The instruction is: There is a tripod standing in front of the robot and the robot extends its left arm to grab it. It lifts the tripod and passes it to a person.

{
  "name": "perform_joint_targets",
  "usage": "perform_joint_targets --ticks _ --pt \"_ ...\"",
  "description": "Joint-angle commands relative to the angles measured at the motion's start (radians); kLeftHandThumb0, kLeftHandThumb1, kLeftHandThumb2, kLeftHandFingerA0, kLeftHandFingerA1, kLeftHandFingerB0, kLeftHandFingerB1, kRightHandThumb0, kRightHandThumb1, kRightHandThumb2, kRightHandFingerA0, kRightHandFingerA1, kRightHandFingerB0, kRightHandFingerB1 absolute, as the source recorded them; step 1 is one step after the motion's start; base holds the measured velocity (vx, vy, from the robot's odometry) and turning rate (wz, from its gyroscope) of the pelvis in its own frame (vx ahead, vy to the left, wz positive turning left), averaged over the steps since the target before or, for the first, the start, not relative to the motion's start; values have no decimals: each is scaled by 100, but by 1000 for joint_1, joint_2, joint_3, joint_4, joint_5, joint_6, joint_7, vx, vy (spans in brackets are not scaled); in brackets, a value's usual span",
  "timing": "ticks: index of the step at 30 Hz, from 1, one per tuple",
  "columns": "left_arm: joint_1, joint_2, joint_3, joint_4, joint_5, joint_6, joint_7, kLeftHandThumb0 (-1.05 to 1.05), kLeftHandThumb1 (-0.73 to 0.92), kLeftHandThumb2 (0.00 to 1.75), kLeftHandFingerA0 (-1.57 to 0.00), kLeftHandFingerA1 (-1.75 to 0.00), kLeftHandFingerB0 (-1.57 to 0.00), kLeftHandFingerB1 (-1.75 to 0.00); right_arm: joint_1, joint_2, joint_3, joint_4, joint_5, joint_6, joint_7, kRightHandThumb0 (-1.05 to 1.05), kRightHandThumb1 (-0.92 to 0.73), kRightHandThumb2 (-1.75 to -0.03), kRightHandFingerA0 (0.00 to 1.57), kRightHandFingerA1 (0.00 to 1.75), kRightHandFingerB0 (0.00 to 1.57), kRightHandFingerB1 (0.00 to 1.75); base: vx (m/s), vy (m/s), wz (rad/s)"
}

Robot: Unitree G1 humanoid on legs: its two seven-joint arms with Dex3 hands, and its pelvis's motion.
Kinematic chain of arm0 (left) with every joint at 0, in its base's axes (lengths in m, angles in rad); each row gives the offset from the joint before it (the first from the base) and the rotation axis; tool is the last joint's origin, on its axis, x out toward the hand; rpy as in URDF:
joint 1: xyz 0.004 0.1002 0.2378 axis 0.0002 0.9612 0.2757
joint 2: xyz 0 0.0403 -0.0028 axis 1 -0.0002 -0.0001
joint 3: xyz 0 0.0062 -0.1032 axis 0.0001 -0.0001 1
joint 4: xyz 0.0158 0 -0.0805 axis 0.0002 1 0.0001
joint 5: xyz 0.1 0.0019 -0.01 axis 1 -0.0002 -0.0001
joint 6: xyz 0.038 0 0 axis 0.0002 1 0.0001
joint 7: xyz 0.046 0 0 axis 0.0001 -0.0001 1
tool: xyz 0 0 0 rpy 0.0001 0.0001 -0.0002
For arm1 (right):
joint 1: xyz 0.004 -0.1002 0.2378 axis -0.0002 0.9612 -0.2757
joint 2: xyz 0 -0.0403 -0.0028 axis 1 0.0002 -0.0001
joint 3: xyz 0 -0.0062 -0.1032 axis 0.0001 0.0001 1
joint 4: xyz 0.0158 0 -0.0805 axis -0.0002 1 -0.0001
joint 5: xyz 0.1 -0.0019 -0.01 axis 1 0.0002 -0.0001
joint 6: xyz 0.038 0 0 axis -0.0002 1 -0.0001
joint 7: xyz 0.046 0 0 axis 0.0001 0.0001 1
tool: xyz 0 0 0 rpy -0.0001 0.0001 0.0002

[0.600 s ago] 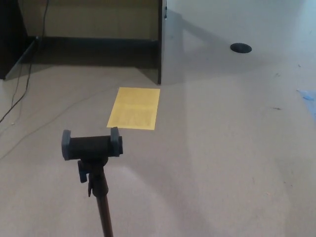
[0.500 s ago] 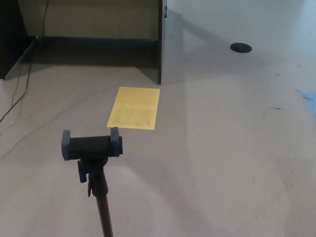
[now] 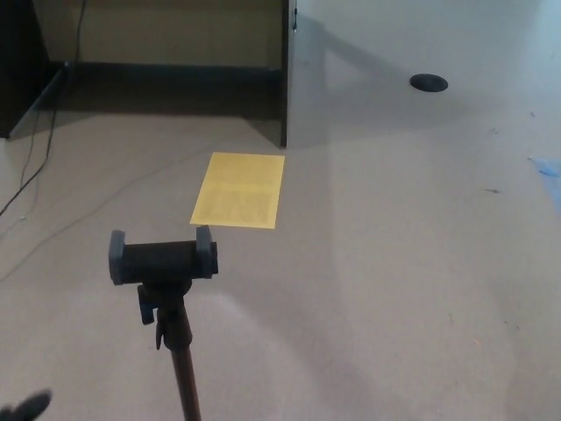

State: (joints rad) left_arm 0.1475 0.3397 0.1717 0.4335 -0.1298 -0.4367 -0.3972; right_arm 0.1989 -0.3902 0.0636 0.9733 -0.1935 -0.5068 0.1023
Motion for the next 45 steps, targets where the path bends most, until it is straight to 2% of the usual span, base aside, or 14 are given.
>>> perform_joint_targets --ticks 1,12,13,14,17,26,29,31,36,38,40,41,42,45 --pt "-71 -16 -27 -217 -109 160 -51 -56 36 76 -2 -27 -5 -23 -16 -29 0 9 -4 -36 11 -65 -68 -61 46 36 34 33 0 0 0" --pt "-246 -53 -114 -339 -42 353 9 -57 34 77 -1 -29 -1 -22 -23 -28 4 3 -10 -36 3 -64 -69 -61 48 36 35 33 0 0 0" --pt "-261 -66 -127 -353 -38 384 22 -62 41 53 -4 -28 -2 -25 -25 -27 5 6 -10 -36 3 -65 -65 -62 47 36 34 33 0 0 0" --pt "-266 -70 -132 -358 -37 394 24 -61 41 53 -5 -29 -3 -25 -25 -27 4 7 -8 -37 4 -66 -65 -62 47 36 34 33 0 0 0" --pt "-287 -82 -146 -355 -44 428 18 -55 34 77 -1 -29 -2 -23 -31 -24 3 14 -7 -49 3 -64 -69 -61 47 36 35 33 0 0 0" --pt "-314 -131 -155 -307 -69 460 5 -58 29 63 -4 -27 -2 -19 -42 -25 4 28 -10 -62 -3 -65 -69 -61 48 36 37 33 0 0 0" --pt "-324 -137 -155 -296 -64 490 15 -61 29 64 -4 -27 -2 -19 -42 -21 -1 20 2 -48 11 -66 -64 -62 46 36 35 33 0 0 0" --pt "-341 -143 -153 -271 -66 502 19 -50 30 76 0 -30 0 -23 -43 -20 0 18 2 -49 12 -66 -64 -62 47 37 36 33 0 0 0" --pt "-375 -154 -143 -229 -86 517 18 -50 30 75 0 -27 0 -21 -50 -20 3 26 -4 -56 5 -65 -69 -61 47 36 36 33 0 0 0" --pt "-406 -161 -147 -185 -68 500 31 -62 29 65 -4 -27 -1 -18 -52 -15 -4 28 11 -55 19 -66 -64 -62 47 37 36 33 0 0 0" --pt "-423 -161 -150 -166 -58 491 35 -51 31 75 -1 -31 0 -23 -57 -15 -4 29 9 -55 18 -64 -68 -61 47 36 37 33 0 0 0" --pt "-433 -164 -151 -152 -52 481 42 -57 39 52 -6 -29 -2 -25 -60 -14 -4 28 10 -51 21 -64 -68 -61 47 36 36 33 0 0 0" --pt "-438 -169 -154 -154 -44 485 56 -52 35 69 -6 -37 -5 -23 -61 -15 -4 27 9 -53 21 -65 -68 -61 48 36 37 33 0 0 0" --pt "-442 -187 -168 -175 5 494 125 -53 36 60 -18 -38 -13 -33 -64 -16 -5 30 8 -59 18 -64 -67 -61 48 36 37 33 0 0 0"
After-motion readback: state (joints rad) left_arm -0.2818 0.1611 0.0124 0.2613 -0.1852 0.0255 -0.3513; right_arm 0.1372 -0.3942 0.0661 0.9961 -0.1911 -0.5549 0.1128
